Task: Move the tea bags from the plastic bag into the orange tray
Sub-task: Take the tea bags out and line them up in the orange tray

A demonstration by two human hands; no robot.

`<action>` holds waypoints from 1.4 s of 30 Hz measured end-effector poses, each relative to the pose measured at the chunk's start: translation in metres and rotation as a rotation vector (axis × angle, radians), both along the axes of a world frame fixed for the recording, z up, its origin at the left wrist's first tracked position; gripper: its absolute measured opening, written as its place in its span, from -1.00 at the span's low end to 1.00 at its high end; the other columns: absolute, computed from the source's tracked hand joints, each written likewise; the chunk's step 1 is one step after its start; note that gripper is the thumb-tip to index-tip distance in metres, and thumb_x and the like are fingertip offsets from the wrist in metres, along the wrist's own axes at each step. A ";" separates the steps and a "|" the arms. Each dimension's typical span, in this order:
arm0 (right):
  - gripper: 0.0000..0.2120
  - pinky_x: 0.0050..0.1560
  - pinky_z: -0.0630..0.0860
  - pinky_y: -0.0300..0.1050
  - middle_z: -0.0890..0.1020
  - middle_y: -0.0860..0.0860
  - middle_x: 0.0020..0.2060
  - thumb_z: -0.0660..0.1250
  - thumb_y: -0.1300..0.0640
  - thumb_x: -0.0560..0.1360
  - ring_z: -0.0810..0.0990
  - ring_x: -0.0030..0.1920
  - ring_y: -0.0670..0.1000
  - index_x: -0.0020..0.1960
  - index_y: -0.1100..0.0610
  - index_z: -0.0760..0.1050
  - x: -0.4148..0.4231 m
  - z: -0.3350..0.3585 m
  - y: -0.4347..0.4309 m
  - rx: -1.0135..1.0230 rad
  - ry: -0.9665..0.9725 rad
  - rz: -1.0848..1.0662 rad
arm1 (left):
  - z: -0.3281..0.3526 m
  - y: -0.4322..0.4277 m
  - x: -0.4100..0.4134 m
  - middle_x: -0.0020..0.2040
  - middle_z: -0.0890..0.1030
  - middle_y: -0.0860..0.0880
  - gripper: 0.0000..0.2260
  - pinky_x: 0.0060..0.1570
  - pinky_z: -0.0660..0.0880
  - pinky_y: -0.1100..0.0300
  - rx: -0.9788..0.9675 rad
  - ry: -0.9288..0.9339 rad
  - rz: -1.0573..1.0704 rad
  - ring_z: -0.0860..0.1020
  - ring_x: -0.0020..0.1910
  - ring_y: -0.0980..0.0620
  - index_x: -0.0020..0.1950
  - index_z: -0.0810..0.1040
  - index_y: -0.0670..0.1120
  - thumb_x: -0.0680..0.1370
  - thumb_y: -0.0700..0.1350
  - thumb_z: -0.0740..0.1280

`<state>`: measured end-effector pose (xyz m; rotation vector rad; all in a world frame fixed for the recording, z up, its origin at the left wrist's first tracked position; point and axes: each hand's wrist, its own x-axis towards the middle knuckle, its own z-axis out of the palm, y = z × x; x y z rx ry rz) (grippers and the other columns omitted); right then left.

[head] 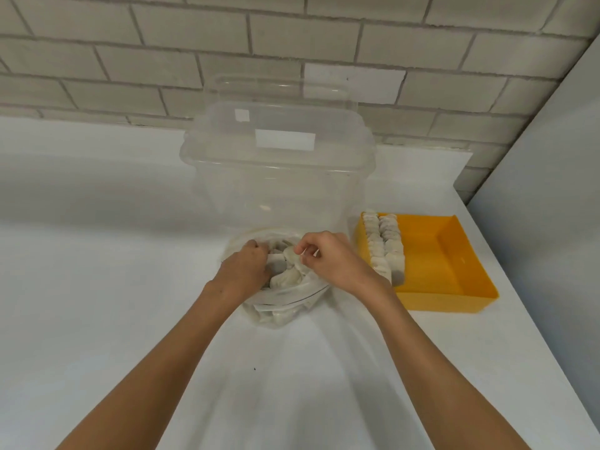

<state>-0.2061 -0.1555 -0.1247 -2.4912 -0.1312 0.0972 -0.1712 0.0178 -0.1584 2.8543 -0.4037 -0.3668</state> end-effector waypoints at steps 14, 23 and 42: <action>-0.72 -0.09 0.50 -0.09 0.59 -0.04 -0.22 0.35 0.12 0.48 0.53 -0.16 -0.05 0.18 -0.04 0.52 -0.005 0.004 0.008 0.069 0.030 0.033 | 0.053 0.005 -0.005 -0.07 0.59 0.12 -0.86 -0.15 0.36 0.18 -0.152 -0.144 -0.147 0.52 -0.10 0.07 0.06 0.61 0.09 0.53 -0.05 0.35; -0.86 -0.28 0.38 -0.21 0.58 -0.09 -0.46 0.37 0.10 0.50 0.41 -0.45 -0.19 -0.21 0.08 0.63 -0.002 0.003 0.007 0.451 0.030 -0.103 | 0.069 0.013 -0.004 -0.18 0.68 -0.01 -0.90 -0.12 0.51 0.34 -0.856 0.028 0.040 0.61 -0.26 0.15 -0.09 0.67 -0.05 0.45 -0.06 0.47; -0.87 -0.28 0.34 -0.22 0.49 -0.06 -0.39 0.42 0.27 0.34 0.46 -0.32 -0.06 -0.31 0.13 0.50 0.023 -0.034 0.065 -0.011 0.055 0.167 | 0.074 0.058 -0.004 -0.27 0.65 0.16 -0.87 -0.17 0.44 0.32 -0.671 -0.213 0.157 0.55 -0.27 0.28 -0.26 0.63 0.13 0.44 -0.08 0.48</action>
